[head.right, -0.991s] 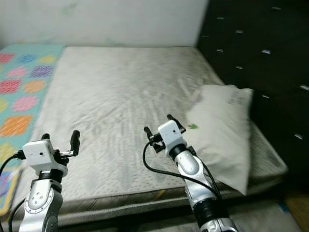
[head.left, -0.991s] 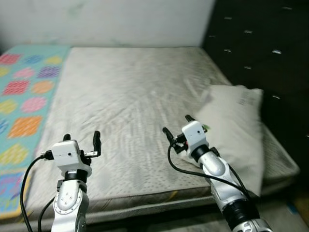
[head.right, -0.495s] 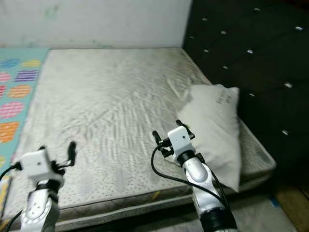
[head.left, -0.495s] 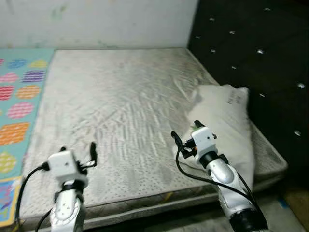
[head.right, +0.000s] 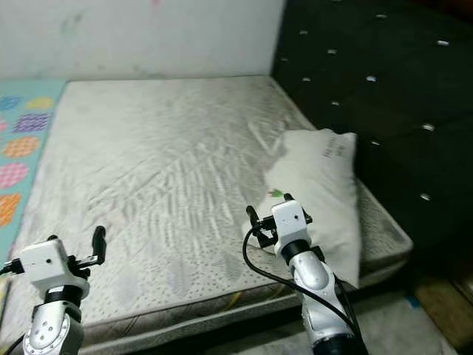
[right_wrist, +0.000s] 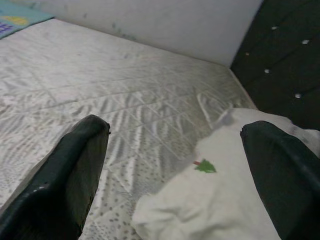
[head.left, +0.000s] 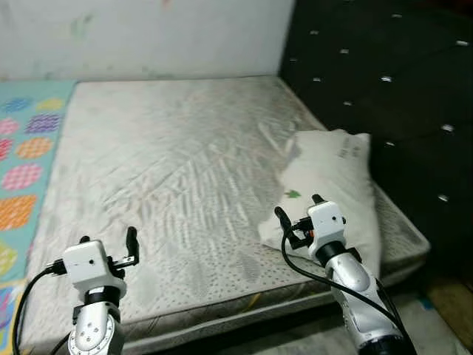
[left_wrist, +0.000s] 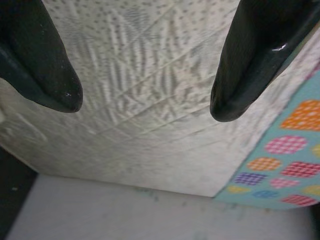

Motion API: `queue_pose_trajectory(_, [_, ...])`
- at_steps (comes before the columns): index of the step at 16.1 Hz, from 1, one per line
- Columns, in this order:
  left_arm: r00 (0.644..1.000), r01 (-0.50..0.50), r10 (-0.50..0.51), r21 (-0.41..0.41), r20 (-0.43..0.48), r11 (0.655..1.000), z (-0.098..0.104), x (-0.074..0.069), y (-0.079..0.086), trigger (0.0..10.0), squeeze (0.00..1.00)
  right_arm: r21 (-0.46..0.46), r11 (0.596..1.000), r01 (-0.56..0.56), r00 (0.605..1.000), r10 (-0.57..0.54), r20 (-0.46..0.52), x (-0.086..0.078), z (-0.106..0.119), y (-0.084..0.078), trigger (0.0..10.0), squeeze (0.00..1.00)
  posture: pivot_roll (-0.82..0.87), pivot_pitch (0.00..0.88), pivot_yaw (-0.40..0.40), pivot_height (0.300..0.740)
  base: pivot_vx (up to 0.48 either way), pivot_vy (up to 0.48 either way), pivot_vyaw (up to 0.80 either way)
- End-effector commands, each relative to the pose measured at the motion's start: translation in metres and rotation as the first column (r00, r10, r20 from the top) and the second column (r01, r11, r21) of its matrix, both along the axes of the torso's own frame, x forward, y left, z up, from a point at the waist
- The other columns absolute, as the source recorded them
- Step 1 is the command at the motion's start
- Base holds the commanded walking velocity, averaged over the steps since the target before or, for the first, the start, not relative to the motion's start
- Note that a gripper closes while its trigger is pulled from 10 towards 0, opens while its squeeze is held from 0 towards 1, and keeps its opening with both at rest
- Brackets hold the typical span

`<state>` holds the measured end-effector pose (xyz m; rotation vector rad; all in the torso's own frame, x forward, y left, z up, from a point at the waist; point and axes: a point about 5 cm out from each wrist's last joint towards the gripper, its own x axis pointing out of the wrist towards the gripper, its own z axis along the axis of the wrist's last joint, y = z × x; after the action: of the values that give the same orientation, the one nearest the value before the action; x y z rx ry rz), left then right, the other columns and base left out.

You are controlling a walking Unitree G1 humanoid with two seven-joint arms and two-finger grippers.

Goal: Clean up the room

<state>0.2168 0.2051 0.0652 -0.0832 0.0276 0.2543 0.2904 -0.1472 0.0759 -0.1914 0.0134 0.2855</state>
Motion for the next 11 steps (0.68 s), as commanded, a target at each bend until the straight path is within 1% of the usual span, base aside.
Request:
queue_pose_trajectory(1, [1.0,0.009,-0.009,0.001,0.014,1.0,0.005,0.0024,-0.0017,10.0,0.0,0.007,1.0,0.013,1.0,-0.013,0.005,0.0002,0.003,-0.0021,10.0,0.0,-0.09,0.0,-0.035,0.74,0.0,0.0,-0.8])
queue_pose_trajectory(5, [1.0,0.021,-0.021,-0.002,0.013,1.0,0.0055,0.0039,-0.0034,10.0,0.0,0.004,1.0,0.03,1.0,-0.03,0.005,0.0021,0.0061,-0.0066,10.0,0.0,-0.09,0.0,-0.031,0.74,0.0,0.0,-0.8])
queue_pose_trajectory(8, [1.0,0.016,-0.016,-0.007,0.01,1.0,0.0054,0.0039,-0.0026,10.0,0.0,0.023,0.999,0.032,0.999,-0.033,0.01,0.0007,0.0076,-0.0061,10.0,0.0,-0.09,0.0,-0.029,0.74,0.0,0.0,0.0])
queue_pose_trajectory(10, [1.0,0.014,-0.014,-0.005,0.006,1.0,0.0051,0.0035,-0.0018,10.0,0.0,0.052,0.997,0.055,0.998,-0.054,-0.014,0.0002,0.005,-0.0051,10.0,0.0,-0.09,0.0,-0.026,0.74,0.0,0.0,0.0])
queue_pose_trajectory(11, [1.0,0.012,-0.012,-0.004,0.007,1.0,0.0054,0.004,-0.0013,10.0,0.0,0.081,0.994,0.075,0.997,-0.073,-0.037,0.0002,0.0025,-0.0058,10.0,0.0,-0.09,0.0,-0.026,0.74,0.0,0.0,0.0])
